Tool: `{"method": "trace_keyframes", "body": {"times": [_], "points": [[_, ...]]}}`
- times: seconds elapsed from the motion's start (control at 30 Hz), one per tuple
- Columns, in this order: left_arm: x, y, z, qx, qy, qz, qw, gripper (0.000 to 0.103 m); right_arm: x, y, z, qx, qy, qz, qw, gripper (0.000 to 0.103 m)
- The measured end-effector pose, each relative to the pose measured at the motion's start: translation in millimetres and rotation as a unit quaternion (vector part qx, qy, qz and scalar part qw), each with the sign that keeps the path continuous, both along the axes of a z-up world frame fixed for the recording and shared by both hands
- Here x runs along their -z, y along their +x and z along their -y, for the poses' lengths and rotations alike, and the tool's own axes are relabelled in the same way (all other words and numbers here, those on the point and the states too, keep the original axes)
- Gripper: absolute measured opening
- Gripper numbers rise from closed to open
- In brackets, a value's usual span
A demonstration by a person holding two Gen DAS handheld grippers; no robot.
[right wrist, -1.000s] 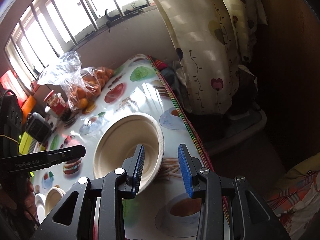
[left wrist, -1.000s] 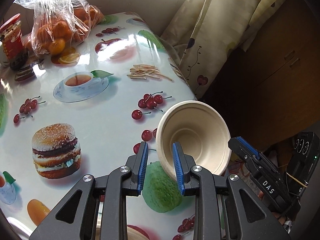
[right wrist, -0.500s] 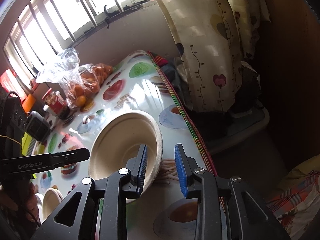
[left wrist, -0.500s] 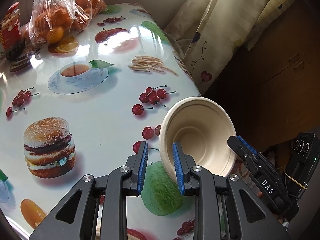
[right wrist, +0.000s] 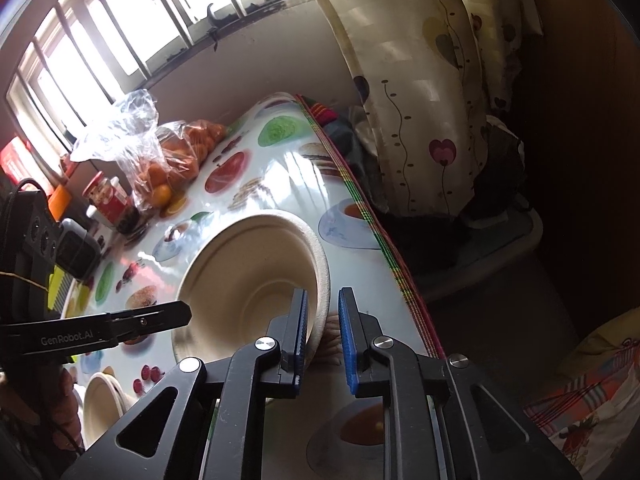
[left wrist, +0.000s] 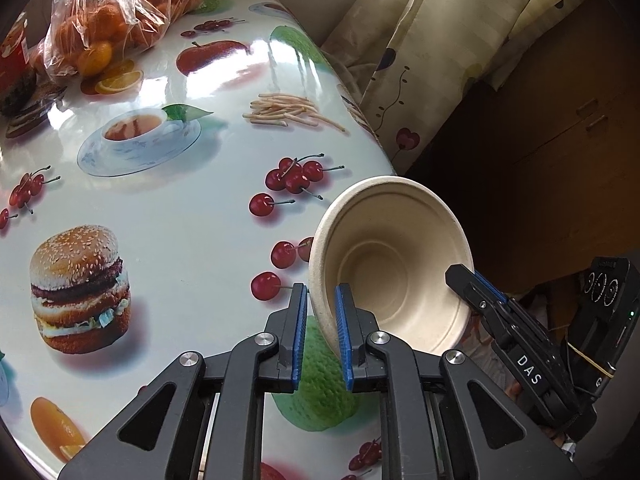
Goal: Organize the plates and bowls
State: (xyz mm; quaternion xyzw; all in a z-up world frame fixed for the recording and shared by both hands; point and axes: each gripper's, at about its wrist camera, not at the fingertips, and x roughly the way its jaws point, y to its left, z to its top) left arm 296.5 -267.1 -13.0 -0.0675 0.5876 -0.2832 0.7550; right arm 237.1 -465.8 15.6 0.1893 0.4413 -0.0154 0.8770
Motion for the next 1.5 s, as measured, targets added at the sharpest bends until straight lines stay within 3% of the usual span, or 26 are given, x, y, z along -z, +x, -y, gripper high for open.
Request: {"method": "trace_keyframes", "body": {"times": [0.77, 1.5], "points": [[-3, -2, -4, -0.003, -0.003, -0.001, 1.0, 0.01, -2, 1, -1, -0.001, 0.003, 0.003, 1.0, 0.01], [-30, -25, -28, -0.009, 0.004, 0.037, 0.9993, 0.011, -23, -16, -27, -0.01, 0.002, 0.019, 1.0, 0.01]]}}
